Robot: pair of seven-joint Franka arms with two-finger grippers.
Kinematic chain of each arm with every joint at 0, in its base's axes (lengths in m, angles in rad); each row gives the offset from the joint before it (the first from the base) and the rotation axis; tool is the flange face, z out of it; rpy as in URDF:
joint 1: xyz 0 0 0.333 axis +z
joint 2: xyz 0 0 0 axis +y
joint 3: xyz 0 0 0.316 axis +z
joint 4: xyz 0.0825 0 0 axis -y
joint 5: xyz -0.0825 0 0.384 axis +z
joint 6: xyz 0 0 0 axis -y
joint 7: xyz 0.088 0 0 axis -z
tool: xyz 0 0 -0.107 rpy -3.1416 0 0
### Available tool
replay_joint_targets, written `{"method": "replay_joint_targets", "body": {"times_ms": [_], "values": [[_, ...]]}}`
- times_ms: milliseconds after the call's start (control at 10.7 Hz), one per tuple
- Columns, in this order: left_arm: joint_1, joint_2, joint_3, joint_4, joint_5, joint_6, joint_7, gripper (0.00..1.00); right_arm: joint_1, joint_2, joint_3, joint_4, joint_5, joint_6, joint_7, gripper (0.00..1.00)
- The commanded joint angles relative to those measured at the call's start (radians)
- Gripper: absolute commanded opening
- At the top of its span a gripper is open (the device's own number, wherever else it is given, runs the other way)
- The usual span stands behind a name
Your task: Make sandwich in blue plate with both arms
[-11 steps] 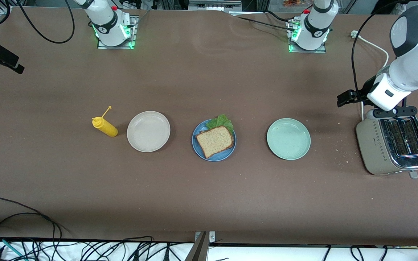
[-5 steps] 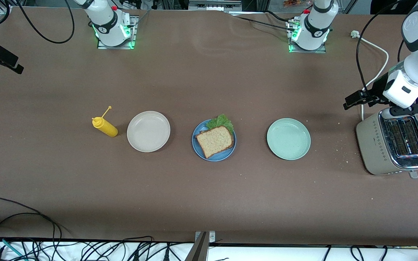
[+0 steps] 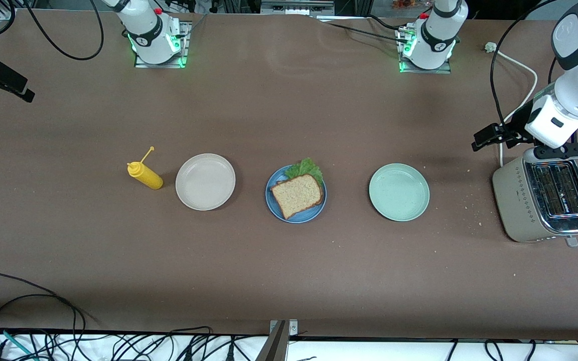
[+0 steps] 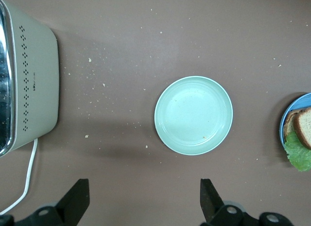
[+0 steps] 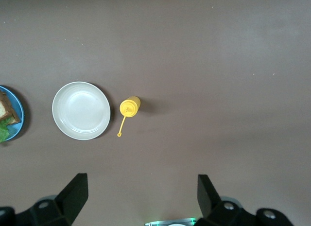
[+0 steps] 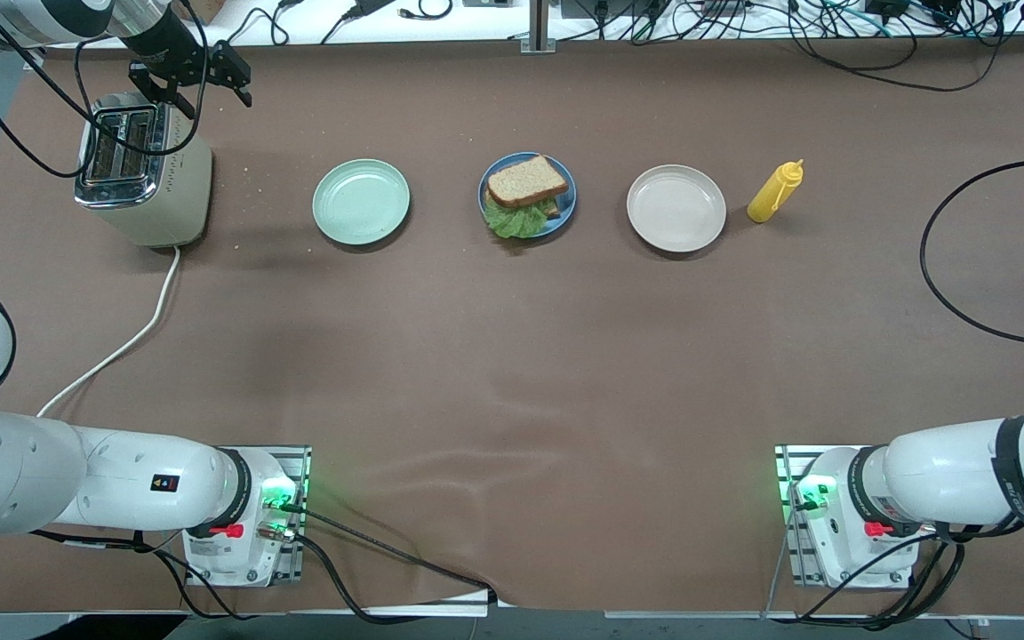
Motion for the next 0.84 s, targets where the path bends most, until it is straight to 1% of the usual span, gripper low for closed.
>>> {"method": "replay_joint_targets", "body": {"times_ms": [0,281,748], "values": [[-0.006,-0.02,0.004,-0.012,-0.016,0.008,0.032,1.0,0.002,0.07,0.002,0.005,-0.007,0.057,0.012,1.0],[0.004,-0.011,0.005,-0.009,-0.016,0.023,0.034,1.0,-0.001,0.095,0.0,-0.006,-0.004,0.099,0.012,1.0],[0.004,-0.003,0.007,-0.009,-0.016,0.029,0.052,0.99,0.002,0.1,0.003,-0.006,-0.007,0.099,0.012,1.0]]}}
